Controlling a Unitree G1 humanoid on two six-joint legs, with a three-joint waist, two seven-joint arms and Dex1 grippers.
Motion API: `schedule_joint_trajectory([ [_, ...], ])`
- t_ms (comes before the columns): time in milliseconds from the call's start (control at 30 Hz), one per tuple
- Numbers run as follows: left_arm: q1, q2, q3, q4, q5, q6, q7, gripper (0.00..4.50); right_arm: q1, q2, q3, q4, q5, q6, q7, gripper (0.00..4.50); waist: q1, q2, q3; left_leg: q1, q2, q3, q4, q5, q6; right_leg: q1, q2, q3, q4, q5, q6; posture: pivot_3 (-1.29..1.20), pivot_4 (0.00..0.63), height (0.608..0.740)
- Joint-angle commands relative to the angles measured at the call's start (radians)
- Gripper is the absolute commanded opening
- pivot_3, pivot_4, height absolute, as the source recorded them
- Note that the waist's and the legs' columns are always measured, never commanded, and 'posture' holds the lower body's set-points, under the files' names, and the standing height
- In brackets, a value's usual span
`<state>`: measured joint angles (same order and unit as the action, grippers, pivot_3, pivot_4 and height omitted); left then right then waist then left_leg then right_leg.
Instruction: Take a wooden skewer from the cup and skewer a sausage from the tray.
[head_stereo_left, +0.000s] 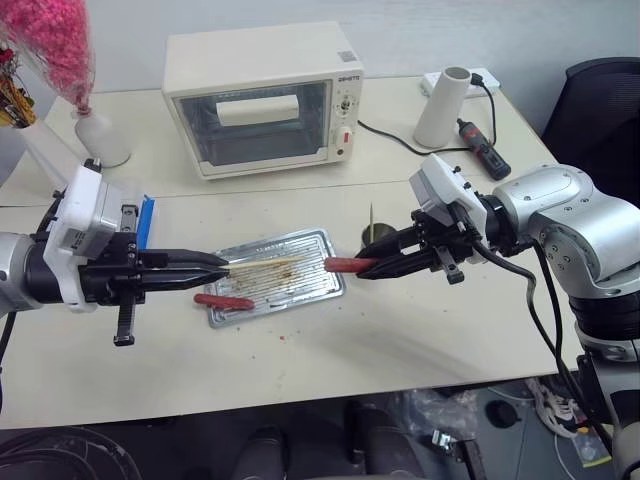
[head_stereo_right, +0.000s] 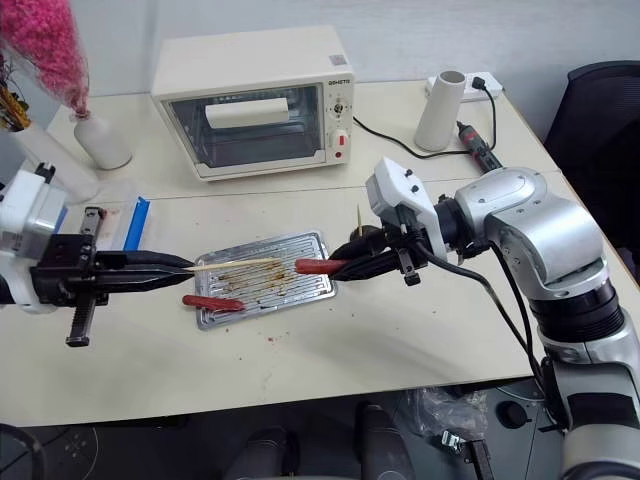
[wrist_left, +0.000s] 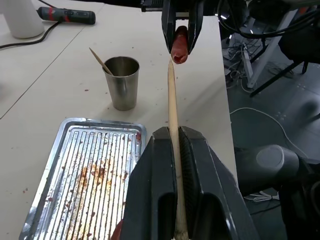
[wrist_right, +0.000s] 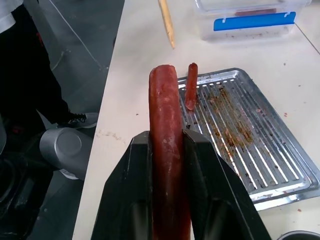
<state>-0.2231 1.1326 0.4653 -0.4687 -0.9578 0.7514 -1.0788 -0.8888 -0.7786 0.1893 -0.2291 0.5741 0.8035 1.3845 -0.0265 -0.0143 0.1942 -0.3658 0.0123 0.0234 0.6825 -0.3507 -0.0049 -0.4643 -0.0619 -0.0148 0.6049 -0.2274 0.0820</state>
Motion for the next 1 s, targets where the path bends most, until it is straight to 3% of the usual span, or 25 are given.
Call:
schedule_joint_trajectory([
  [33,-0.013,0.012,0.026,-0.016,0.000,-0.011,-0.005,0.00,-0.010,-0.012,-0.042,-0.024,0.022,-0.019,0.001,0.82,0.000,0.000,0.000,0.000,0.000,0.000,0.000,0.000,0.000,0.000,0.000,0.000,0.000,0.000,0.000,0.00,0.150,0.740],
  [1000,-0.082,-0.007,-0.067,-0.027,0.014,-0.037,-0.012,0.00,-0.042,0.016,-0.041,-0.059,0.104,0.009,-0.040,0.82,0.001,0.000,0.000,0.000,0.000,0.000,0.001,0.000,0.000,0.000,0.000,0.000,0.001,0.000,0.000,0.00,0.150,0.740],
])
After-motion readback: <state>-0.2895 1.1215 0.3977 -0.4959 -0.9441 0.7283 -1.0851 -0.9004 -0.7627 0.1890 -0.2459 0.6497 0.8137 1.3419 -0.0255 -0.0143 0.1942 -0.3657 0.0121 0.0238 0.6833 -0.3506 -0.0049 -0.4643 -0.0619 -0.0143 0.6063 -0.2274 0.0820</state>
